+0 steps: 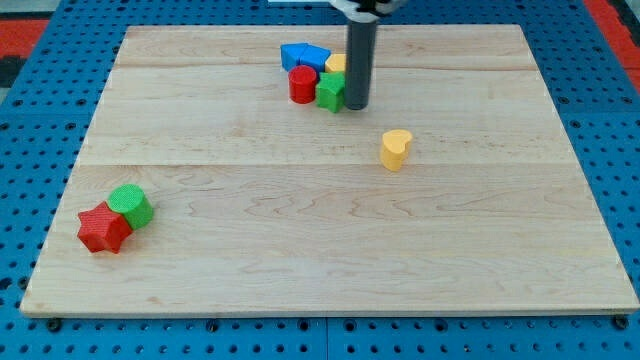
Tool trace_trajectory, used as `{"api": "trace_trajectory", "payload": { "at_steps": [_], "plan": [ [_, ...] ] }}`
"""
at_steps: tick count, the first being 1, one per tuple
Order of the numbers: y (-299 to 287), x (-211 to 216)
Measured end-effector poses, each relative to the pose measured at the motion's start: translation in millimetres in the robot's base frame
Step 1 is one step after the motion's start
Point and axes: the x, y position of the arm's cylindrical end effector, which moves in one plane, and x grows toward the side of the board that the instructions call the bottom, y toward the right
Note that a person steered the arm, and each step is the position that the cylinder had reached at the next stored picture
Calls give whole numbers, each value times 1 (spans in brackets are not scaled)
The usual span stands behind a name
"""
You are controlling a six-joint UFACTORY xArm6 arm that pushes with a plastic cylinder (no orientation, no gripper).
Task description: Place the green star left to the yellow heart
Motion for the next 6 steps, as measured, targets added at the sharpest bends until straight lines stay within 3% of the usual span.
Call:
{"api": "trace_trajectory", "payload": {
  "at_steps": [2, 3, 4, 5, 6],
  "plan": [
    [23, -4],
    [103, -63],
    [30, -83],
    [-4, -70],
    [-32, -17]
  ]
}}
